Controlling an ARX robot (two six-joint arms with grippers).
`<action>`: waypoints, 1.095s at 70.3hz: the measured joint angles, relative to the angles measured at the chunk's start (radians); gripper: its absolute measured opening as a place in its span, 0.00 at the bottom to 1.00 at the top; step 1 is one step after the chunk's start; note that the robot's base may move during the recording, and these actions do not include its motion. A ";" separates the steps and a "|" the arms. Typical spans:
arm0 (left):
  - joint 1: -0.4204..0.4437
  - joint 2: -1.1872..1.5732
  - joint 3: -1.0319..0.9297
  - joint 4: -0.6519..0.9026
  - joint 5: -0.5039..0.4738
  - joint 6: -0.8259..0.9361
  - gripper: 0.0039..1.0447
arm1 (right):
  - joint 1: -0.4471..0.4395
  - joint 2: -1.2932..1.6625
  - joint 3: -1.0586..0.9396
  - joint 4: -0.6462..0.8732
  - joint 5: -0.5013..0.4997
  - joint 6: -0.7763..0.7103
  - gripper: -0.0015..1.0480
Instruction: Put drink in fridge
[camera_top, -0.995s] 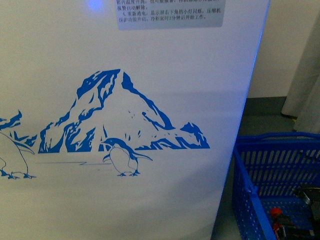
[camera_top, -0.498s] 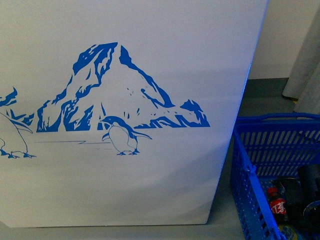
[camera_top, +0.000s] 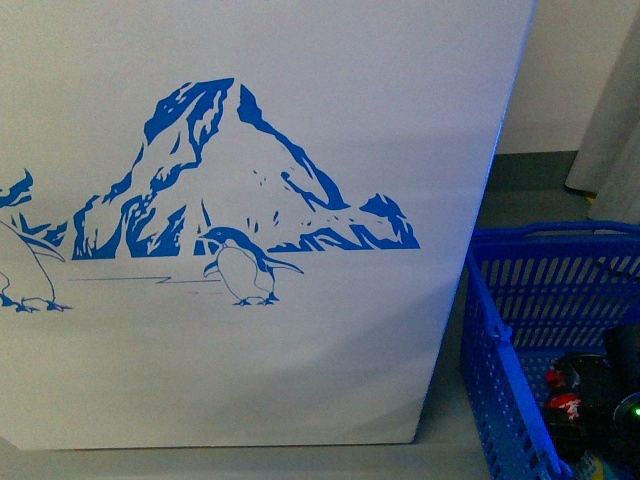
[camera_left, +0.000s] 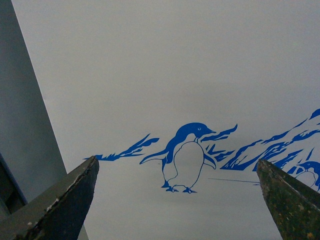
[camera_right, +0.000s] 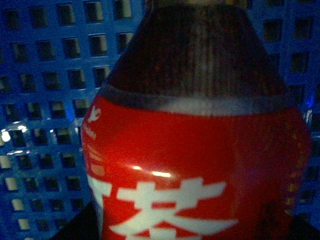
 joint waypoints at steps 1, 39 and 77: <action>0.000 0.000 0.000 0.000 0.000 0.000 0.92 | 0.000 -0.010 -0.013 0.005 -0.002 0.000 0.44; 0.000 0.000 0.000 0.000 0.000 0.000 0.92 | -0.042 -0.914 -0.571 0.106 -0.143 -0.003 0.36; 0.000 0.000 0.000 0.000 0.000 0.000 0.92 | 0.081 -2.155 -0.782 -0.138 0.008 0.047 0.36</action>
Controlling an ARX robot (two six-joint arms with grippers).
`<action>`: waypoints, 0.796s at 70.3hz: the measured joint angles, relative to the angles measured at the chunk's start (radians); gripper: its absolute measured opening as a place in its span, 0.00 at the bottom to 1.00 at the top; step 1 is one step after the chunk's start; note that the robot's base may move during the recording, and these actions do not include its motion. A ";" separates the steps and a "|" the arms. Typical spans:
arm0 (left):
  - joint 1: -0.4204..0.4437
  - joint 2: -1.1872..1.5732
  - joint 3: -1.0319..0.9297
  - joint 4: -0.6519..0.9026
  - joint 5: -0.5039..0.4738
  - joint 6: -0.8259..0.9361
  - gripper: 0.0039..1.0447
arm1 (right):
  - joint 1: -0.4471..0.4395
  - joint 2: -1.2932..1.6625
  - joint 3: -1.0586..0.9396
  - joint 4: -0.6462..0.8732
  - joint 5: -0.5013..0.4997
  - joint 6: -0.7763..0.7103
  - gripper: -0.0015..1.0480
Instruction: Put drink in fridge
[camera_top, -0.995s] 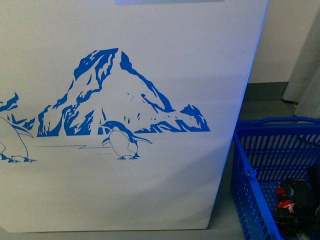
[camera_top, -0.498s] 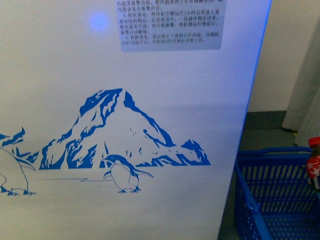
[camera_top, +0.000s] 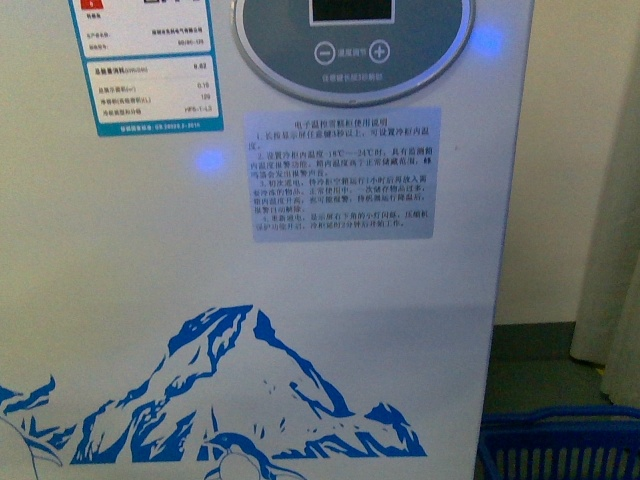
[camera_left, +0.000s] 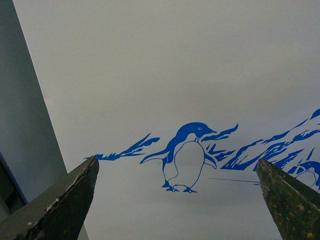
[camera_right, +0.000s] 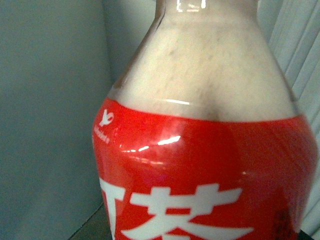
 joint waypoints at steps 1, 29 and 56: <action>0.000 0.000 0.000 0.000 0.000 0.000 0.92 | 0.011 -0.034 -0.008 -0.020 0.013 0.000 0.36; 0.000 0.000 0.000 0.000 0.000 0.000 0.92 | 0.305 -0.430 -0.081 -0.148 0.439 -0.043 0.36; 0.000 0.000 0.000 0.000 0.000 0.000 0.92 | 0.274 -0.434 -0.150 -0.134 0.470 -0.040 0.36</action>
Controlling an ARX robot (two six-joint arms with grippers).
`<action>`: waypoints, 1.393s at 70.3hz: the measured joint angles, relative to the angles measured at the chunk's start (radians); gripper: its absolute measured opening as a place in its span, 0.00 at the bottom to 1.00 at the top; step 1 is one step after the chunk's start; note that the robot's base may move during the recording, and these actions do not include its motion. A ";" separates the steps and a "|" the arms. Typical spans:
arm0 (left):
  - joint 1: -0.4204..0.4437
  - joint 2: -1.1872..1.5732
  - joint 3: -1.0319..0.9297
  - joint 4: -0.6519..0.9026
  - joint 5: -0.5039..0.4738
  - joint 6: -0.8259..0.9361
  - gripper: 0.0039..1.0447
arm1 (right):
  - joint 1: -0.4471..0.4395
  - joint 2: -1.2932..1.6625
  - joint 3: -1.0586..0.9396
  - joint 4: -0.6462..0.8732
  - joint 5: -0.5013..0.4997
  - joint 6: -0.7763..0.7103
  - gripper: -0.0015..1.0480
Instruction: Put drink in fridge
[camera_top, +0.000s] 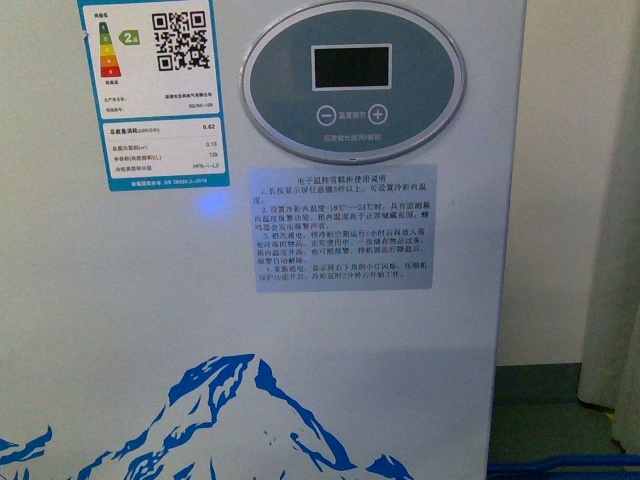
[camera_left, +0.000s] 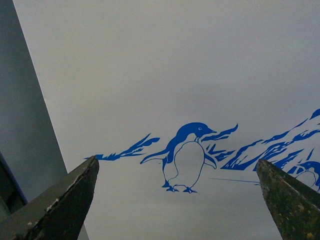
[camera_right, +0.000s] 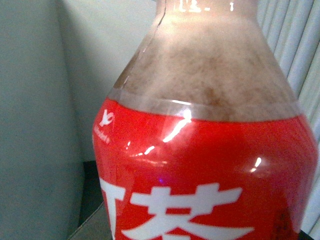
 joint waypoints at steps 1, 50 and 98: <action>0.000 0.000 0.000 0.000 0.000 0.000 0.92 | 0.000 -0.001 0.000 0.000 0.000 0.000 0.36; 0.000 0.000 0.000 0.000 0.000 0.000 0.92 | 0.000 -0.011 -0.002 0.005 0.000 0.001 0.36; 0.000 0.000 0.000 0.000 0.002 0.000 0.92 | 0.000 -0.011 -0.002 0.006 0.000 0.001 0.36</action>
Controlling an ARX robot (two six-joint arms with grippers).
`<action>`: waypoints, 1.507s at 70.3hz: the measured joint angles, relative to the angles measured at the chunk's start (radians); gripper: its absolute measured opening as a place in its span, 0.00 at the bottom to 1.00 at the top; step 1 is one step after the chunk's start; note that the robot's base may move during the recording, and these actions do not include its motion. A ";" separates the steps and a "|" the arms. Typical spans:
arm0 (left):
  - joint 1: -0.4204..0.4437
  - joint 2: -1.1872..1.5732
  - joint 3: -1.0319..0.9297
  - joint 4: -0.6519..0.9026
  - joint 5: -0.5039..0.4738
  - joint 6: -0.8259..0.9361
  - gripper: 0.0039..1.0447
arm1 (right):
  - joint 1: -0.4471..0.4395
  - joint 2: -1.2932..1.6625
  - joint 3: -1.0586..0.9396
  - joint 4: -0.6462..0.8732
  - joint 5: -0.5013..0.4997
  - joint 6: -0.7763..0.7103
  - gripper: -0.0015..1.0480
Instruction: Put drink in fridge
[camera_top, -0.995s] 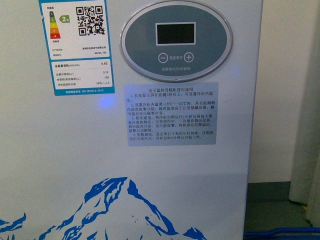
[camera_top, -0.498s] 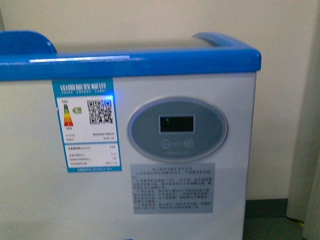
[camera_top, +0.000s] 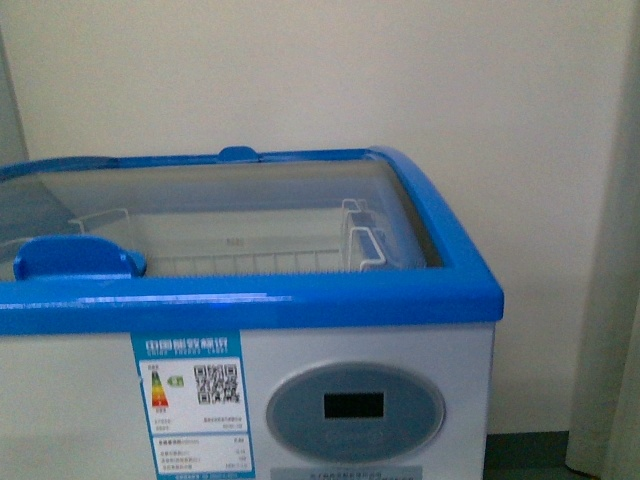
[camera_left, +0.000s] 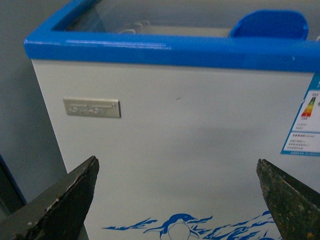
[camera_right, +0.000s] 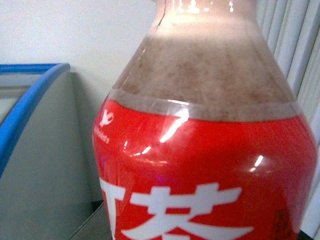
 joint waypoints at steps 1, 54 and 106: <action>0.000 0.000 0.000 0.000 -0.002 0.000 0.92 | 0.000 0.000 0.000 0.000 0.000 0.000 0.36; 0.181 0.230 0.053 0.030 0.564 -0.232 0.92 | 0.000 0.000 0.000 0.000 -0.004 0.001 0.36; 0.375 1.115 0.629 0.118 1.213 1.103 0.92 | 0.000 0.000 0.000 0.000 0.000 0.000 0.36</action>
